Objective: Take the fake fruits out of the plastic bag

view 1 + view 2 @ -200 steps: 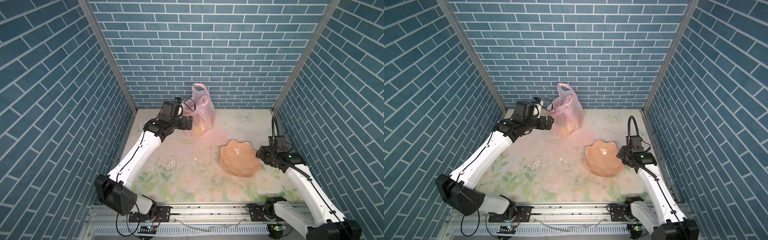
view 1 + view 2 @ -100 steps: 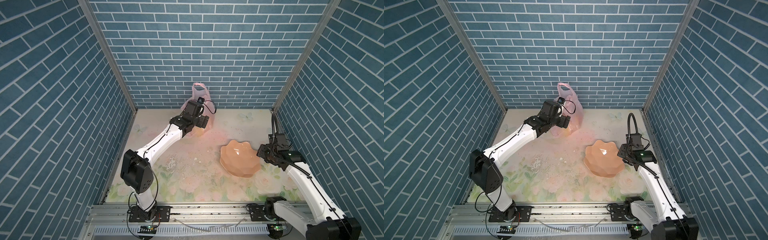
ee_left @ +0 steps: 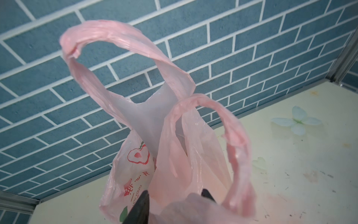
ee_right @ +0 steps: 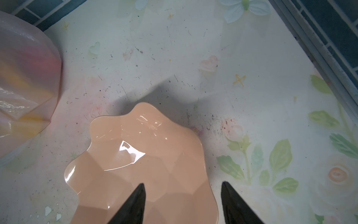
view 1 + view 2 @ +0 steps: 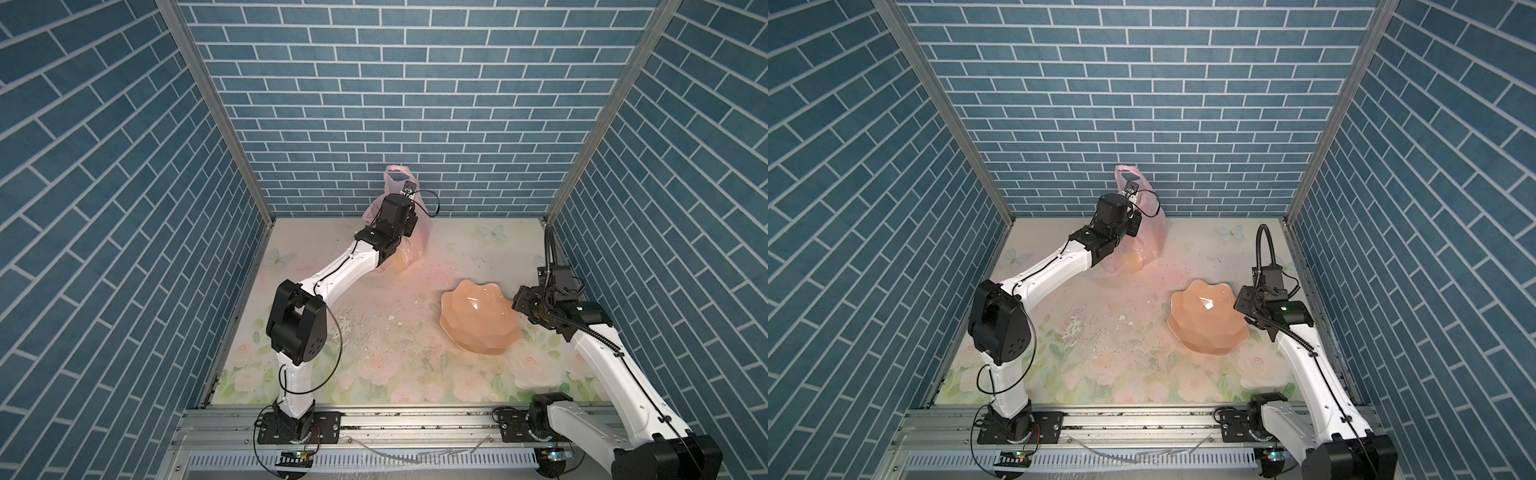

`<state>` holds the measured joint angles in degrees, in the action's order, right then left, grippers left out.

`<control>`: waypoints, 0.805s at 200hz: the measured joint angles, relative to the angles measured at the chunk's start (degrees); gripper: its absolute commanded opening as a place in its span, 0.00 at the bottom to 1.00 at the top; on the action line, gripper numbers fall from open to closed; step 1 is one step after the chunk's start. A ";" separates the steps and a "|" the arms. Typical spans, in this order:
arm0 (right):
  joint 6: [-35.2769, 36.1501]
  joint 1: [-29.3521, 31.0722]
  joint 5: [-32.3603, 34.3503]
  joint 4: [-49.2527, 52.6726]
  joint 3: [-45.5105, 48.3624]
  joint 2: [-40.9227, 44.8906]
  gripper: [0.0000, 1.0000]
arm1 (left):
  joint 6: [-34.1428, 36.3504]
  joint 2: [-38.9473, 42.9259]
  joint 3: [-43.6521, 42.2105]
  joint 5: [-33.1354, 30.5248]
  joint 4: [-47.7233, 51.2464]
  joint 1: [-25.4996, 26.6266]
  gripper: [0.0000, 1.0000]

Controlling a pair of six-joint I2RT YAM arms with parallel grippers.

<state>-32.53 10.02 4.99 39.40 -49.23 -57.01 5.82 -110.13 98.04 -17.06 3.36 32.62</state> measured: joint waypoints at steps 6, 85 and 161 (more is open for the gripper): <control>0.00 0.00 -0.52 -0.42 0.00 -0.11 0.61 | 0.00 0.61 -0.52 -0.02 -0.46 -0.20 0.30; 0.02 1.62 -9.07 -4.42 -0.57 -4.39 0.52 | -1.05 25.27 -17.94 4.90 0.00 -5.31 0.13; 0.66 13.90 -11.26 -6.29 -11.41 -13.99 0.51 | -5.18 51.28 -29.57 12.79 12.76 -6.40 0.13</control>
<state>-31.88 23.92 -6.26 33.10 -60.64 -71.00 0.64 -58.85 68.47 -4.27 16.12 26.22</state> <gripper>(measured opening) 0.506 0.125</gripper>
